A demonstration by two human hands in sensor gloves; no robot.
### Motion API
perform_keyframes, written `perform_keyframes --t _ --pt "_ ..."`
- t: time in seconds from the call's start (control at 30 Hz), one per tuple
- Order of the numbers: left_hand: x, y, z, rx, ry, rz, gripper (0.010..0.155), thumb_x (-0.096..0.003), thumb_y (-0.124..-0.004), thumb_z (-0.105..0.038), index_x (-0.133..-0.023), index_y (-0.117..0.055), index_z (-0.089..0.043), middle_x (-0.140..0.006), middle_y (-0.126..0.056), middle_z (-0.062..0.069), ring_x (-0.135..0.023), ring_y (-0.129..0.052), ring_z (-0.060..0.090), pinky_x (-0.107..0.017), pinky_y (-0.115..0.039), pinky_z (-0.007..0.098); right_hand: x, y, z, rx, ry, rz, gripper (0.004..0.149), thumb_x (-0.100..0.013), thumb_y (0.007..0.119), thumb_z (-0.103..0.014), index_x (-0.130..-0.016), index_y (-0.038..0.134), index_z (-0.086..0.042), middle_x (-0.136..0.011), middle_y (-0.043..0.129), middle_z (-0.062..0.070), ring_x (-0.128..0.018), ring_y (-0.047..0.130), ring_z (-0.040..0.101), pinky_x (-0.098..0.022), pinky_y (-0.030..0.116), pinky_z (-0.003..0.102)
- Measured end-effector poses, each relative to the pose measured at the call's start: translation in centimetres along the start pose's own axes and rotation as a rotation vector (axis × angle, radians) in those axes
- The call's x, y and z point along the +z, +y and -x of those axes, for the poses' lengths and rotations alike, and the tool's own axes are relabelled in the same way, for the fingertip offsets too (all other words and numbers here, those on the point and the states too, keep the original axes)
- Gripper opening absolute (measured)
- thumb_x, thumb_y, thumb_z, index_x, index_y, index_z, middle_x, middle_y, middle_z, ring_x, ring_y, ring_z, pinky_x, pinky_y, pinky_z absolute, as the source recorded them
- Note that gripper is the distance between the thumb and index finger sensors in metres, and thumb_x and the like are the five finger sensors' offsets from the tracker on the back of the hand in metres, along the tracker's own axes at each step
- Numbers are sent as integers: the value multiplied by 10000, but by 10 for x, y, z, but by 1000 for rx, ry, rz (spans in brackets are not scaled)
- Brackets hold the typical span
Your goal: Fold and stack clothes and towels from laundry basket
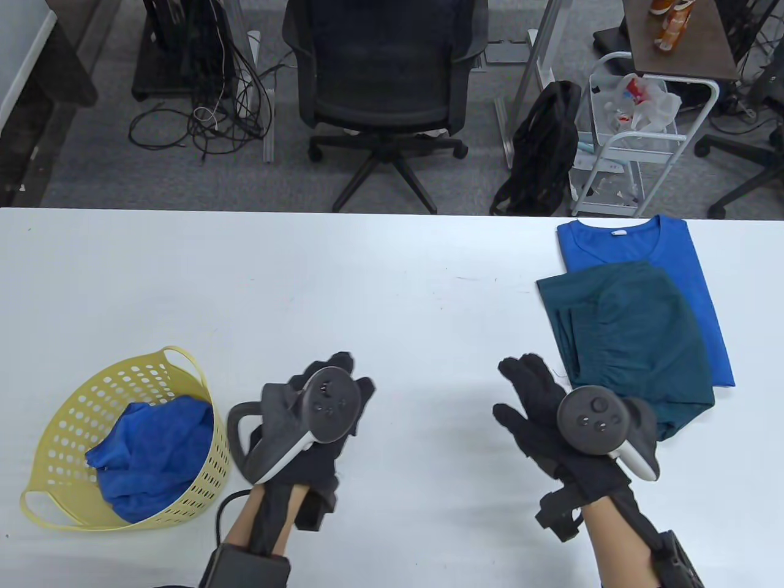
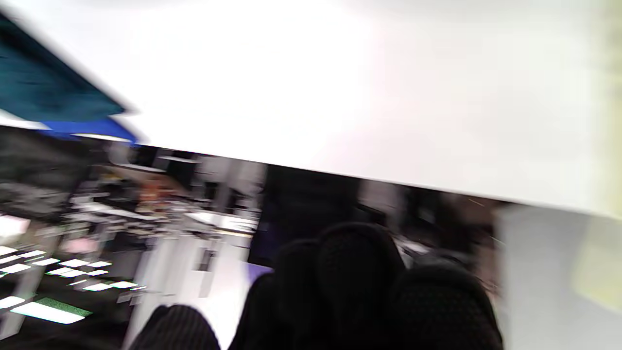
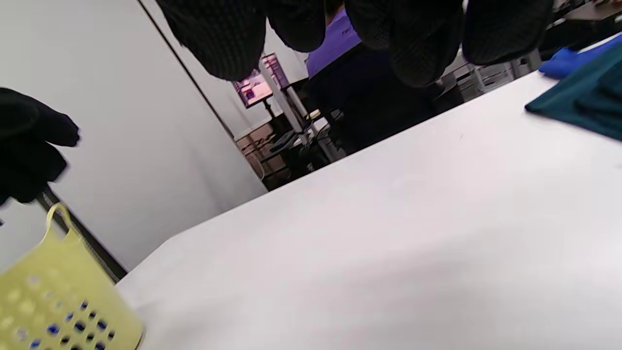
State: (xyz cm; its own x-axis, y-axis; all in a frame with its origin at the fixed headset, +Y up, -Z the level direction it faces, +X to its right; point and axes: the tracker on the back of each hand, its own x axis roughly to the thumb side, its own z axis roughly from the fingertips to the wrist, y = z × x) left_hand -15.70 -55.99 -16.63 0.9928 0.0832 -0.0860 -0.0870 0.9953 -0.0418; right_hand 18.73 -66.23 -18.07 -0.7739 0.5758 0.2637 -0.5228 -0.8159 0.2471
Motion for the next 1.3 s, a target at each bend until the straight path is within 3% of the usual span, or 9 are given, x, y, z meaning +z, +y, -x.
perform_keyframes --t 0.1,0.17,0.3,0.37,0.6,0.87,1.0,1.1,1.3 --pt "2 10 58 -51 209 -23 474 -605 -765 -502 -973 -824 -209 -666 -996 -31 -440 -1018 154 -407 -883 383 5 26 6 4 -2 -6 677 -652 700 -337 -1199 406 -66 -1181 341 385 -992 546 614 -663 533 765" --pt "-4 5 91 -60 329 76 474 -599 -778 -496 -974 -825 -209 -639 -997 -41 -405 -1012 135 -385 -885 367 6 37 12 0 1 -12 675 -651 700 -334 -1197 407 -64 -1181 339 382 -994 534 619 -661 524 772" --pt "-20 -20 139 -55 481 232 471 -593 -787 -491 -993 -808 -244 -672 -999 -41 -423 -1014 137 -399 -885 365 3 50 30 11 60 -78 677 -654 695 -325 -1195 390 -57 -1178 312 384 -998 496 630 -663 498 780" --pt "-31 -40 158 -15 474 351 476 -590 -793 -470 -1027 -776 -281 -879 -968 35 -506 -1016 142 -438 -883 369 2 52 39 -4 72 -66 678 -649 701 -322 -1193 399 -55 -1175 321 386 -995 502 631 -660 504 781" --pt "-54 -75 185 56 454 554 537 -607 -777 -398 -1126 -684 -301 -1292 -480 250 -1086 -696 476 -721 -678 647 -2 57 63 -89 129 -95 685 -651 694 -326 -1193 379 -50 -1172 292 391 -995 471 640 -662 487 783" --pt "-67 -103 177 36 385 773 540 -586 -791 -410 -1120 -756 -336 -1317 -376 225 -1138 -417 596 -746 -576 725 -9 62 75 -137 150 -102 663 -654 681 -329 -1196 387 -87 -1171 281 393 -995 461 643 -664 479 784" --pt "-67 -104 167 -18 345 777 629 -566 -808 -420 -1149 -719 -199 -1309 -555 70 -1179 -561 429 -756 -595 694 -9 63 75 -143 145 -97 686 -654 677 -335 -1197 364 -55 -1171 280 391 -995 460 643 -663 478 784" --pt "-63 -95 161 -17 305 735 702 -544 -839 -392 -1150 -698 -67 -1290 -568 198 -1096 -747 426 -722 -681 660 -8 63 76 -145 141 -93 723 -654 675 -337 -1189 331 6 -1170 280 390 -997 457 640 -662 478 785" --pt "-46 -21 148 -40 264 483 679 -528 -874 -384 -1094 -729 -38 -1204 -717 286 -971 -877 378 -713 -716 623 -5 64 78 -147 151 -89 751 -652 673 -341 -1180 301 43 -1166 280 395 -995 459 640 -663 479 782"
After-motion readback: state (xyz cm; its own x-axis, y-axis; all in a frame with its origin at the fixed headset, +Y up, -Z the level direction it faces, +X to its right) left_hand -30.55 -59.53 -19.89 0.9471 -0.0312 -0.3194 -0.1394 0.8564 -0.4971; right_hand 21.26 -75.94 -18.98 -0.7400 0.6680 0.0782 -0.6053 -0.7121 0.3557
